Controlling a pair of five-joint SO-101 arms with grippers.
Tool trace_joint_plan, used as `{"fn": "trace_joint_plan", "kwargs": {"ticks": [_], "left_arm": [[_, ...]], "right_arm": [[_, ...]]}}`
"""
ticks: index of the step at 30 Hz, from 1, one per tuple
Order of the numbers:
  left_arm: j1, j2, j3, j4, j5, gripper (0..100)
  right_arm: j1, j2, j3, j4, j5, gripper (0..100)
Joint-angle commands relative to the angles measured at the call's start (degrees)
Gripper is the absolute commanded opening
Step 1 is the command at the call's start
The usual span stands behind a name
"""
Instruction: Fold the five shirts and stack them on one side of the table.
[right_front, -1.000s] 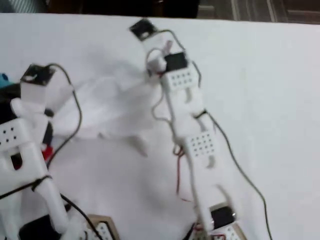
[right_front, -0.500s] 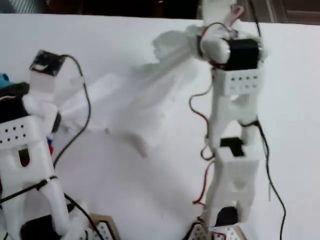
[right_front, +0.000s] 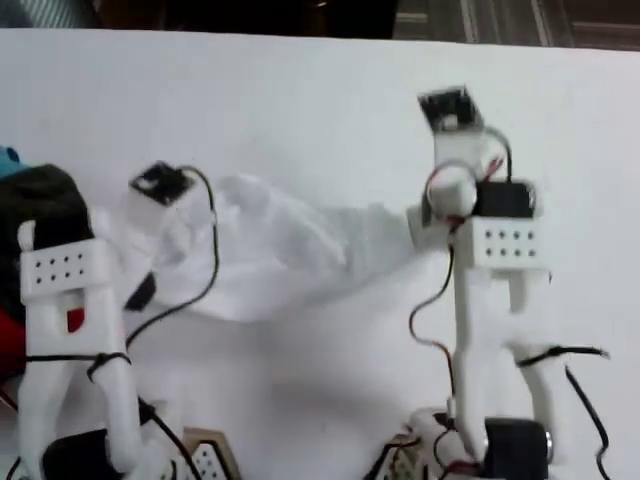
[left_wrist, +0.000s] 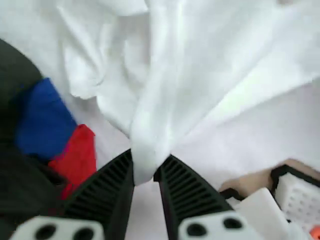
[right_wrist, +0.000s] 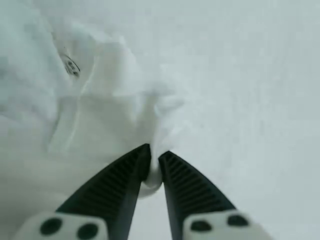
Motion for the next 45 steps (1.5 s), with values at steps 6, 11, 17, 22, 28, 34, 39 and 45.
{"fn": "trace_joint_plan", "kwargs": {"ticks": [6,11,17,22,28,34,39,45], "left_arm": [[-0.7,-2.1,-2.9,8.4,-13.4,9],[-0.7,-1.9,-18.8,10.1,-9.7,31],[5.7,-1.1,-22.3,-6.3,11.5,32],[15.5,10.5,-19.5,-15.2,23.1,32],[15.8,25.8,-28.1,-18.2,28.1,32],[14.8,35.2,-33.3,-17.6,28.1,32],[16.4,36.7,-34.2,-14.4,28.1,22],[17.0,37.0,-34.2,-14.9,28.0,14]], "right_arm": [[2.8,-14.8,22.9,-11.0,0.1,3.7],[3.0,-15.3,22.9,-11.1,0.1,17.6],[3.0,-15.3,22.9,-11.3,-0.4,19.3],[5.0,-15.6,25.6,-14.6,-0.4,19.4],[9.5,-15.6,27.6,-15.0,-0.1,19.4],[12.8,-15.6,27.8,-15.0,0.0,19.4],[12.4,-15.6,27.7,-15.3,0.0,19.4],[12.4,-15.6,27.6,-15.3,0.0,19.4]]}}
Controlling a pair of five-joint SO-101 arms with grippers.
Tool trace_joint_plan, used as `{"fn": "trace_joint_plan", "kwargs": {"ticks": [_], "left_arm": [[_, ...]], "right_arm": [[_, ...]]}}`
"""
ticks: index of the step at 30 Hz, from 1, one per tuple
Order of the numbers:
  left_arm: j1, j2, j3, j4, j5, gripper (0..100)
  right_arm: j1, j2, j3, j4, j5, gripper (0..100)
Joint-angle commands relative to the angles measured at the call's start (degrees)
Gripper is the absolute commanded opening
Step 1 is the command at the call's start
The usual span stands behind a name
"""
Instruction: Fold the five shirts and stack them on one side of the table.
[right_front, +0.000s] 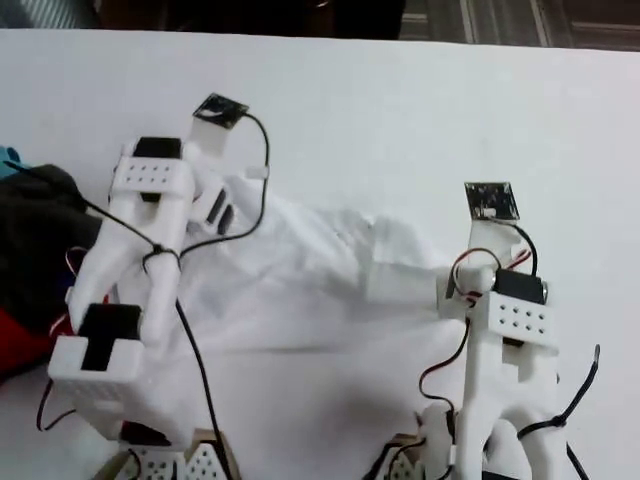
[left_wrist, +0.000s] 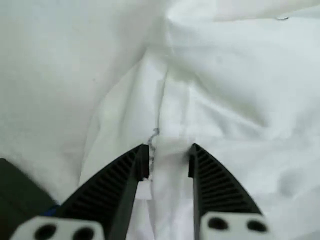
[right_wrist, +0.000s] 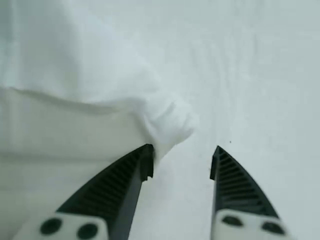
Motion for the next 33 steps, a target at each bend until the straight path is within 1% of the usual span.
{"fn": "trace_joint_plan", "kwargs": {"ticks": [1,5,15,19,21,23,24,26,28,33], "left_arm": [[0.6,-0.2,-2.7,0.3,0.4,15],[0.6,-0.2,-2.7,-1.5,0.4,20],[0.6,-0.1,-2.2,-1.8,0.4,20],[1.1,-0.1,-2.2,-1.8,-0.7,19],[1.6,-0.1,-2.2,-2.2,-0.7,14],[2.2,-0.1,-2.2,-3.3,-0.7,4],[2.5,-0.1,-2.2,-3.7,-0.7,2],[3.0,-0.1,-2.4,-3.8,-0.7,4],[3.4,-0.1,-2.6,-3.6,-0.7,2],[3.1,-0.6,-2.7,-3.3,-0.7,3]], "right_arm": [[0.4,-2.0,-0.4,-0.7,-0.1,19.4],[0.4,-2.0,-0.4,-0.7,-0.3,19.4],[0.4,-2.0,-0.3,-0.7,-0.4,19.4],[0.4,-2.0,-0.3,-0.7,-0.4,19.4],[0.4,-2.0,-0.3,-0.7,-0.4,19.4],[0.4,-2.0,-0.3,-0.7,-0.4,19.4],[0.4,-2.0,-0.3,-0.7,-0.4,19.4],[0.4,-2.0,-0.3,-0.7,-0.4,19.4],[0.4,-2.0,-0.3,-0.7,-0.4,19.4],[0.4,-2.0,-0.3,-0.7,-0.4,19.4]]}}
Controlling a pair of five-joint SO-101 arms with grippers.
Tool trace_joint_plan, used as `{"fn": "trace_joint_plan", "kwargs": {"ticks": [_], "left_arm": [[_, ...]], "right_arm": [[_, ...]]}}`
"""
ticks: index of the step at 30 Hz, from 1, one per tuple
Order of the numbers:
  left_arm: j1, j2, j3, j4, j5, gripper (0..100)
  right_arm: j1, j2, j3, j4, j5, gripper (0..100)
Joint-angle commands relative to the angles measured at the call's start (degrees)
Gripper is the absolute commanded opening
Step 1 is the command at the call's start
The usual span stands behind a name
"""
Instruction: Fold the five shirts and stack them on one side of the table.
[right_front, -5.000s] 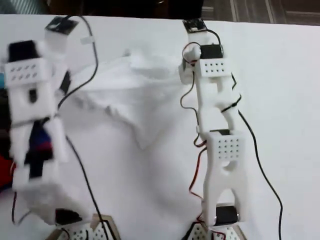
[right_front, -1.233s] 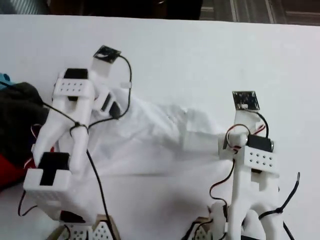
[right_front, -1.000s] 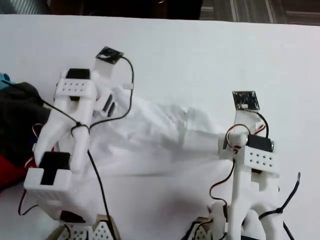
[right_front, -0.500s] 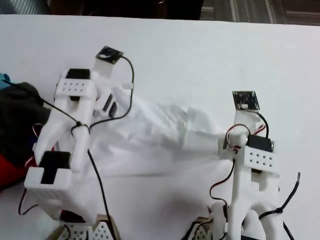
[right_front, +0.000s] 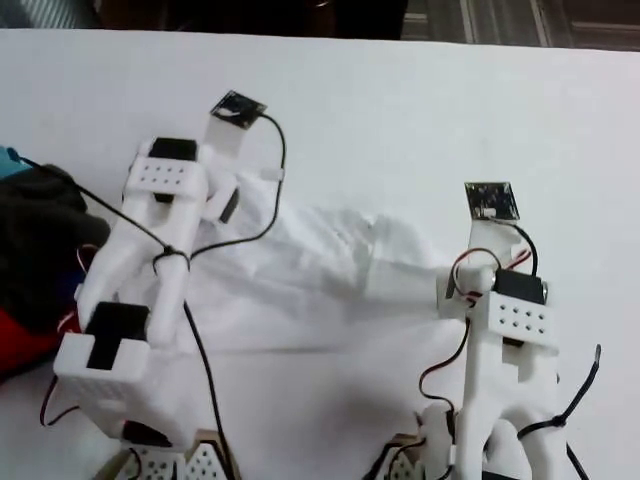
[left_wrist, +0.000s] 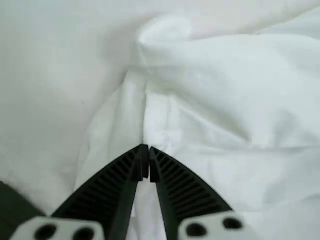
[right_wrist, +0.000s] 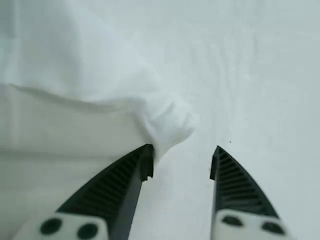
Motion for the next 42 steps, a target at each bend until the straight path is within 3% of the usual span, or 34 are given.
{"fn": "trace_joint_plan", "kwargs": {"ticks": [1,6,12,21,25,28,33,42], "left_arm": [[-0.1,-1.1,-2.7,-0.5,-0.4,3],[0.1,-0.4,-2.2,-0.8,-0.4,5],[0.2,3.2,-2.7,-0.6,-0.4,23],[0.6,6.3,-2.8,-0.9,-0.4,16],[1.1,6.2,-2.8,-0.5,0.0,1],[1.1,6.2,-3.2,0.3,0.0,2],[1.1,6.2,-11.6,8.2,0.0,3],[0.0,6.2,-34.5,32.0,-0.1,3]], "right_arm": [[0.4,-2.0,-0.3,-0.7,-0.4,19.4],[0.4,-2.0,-0.3,-0.7,-0.4,19.4],[0.4,-2.0,-0.4,-0.7,-0.4,19.4],[0.4,-2.0,-0.4,-0.7,-0.4,19.4],[0.4,-2.0,-0.4,-0.7,-0.4,19.4],[0.4,-2.0,-0.4,-0.7,-0.4,19.4],[0.4,-2.0,-0.4,-0.7,-0.4,19.4],[0.2,-2.0,-0.6,-5.2,-0.6,19.4]]}}
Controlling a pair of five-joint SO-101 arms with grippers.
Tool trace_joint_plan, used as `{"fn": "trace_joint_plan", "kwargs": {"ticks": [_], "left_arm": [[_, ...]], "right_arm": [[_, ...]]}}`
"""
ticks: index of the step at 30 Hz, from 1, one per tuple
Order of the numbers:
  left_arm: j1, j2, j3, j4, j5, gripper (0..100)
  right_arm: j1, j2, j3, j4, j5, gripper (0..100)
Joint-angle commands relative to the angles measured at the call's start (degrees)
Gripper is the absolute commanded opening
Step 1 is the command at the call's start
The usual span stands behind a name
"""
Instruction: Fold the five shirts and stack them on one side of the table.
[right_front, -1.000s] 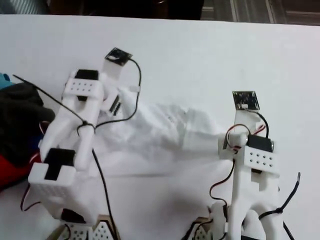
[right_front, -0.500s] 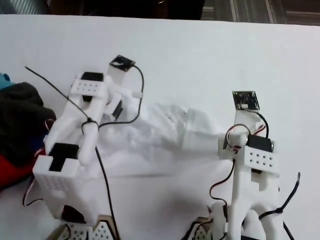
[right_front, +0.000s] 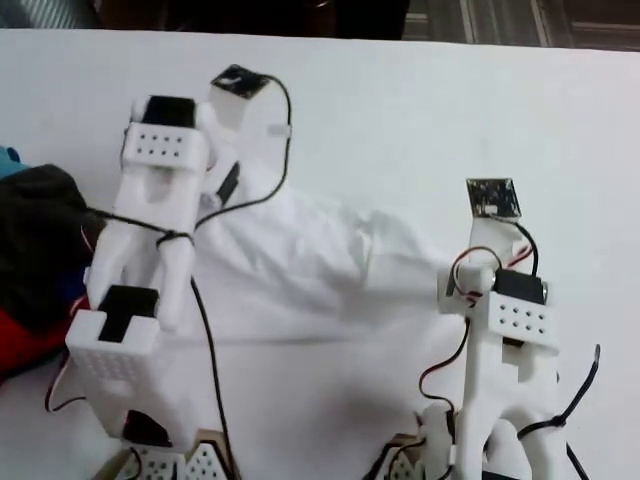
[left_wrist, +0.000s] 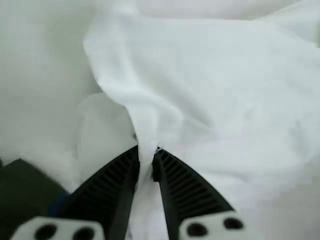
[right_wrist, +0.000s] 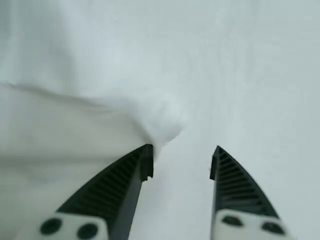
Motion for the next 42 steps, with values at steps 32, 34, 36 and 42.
{"fn": "trace_joint_plan", "kwargs": {"ticks": [32,34,36,42], "left_arm": [[-20.1,-17.9,23.4,-2.0,-13.1,3],[-20.1,-17.9,23.1,-2.0,-11.0,3],[-20.1,-17.9,23.2,-2.0,-10.0,3],[-20.0,-17.9,23.5,-1.9,-10.2,3]], "right_arm": [[-47.2,22.3,-19.6,1.0,2.1,30.8],[-48.6,23.5,-19.8,0.6,2.1,30.8],[-48.9,25.5,-19.8,-1.7,2.1,30.8],[-46.3,33.2,-19.9,-10.2,2.0,30.8]]}}
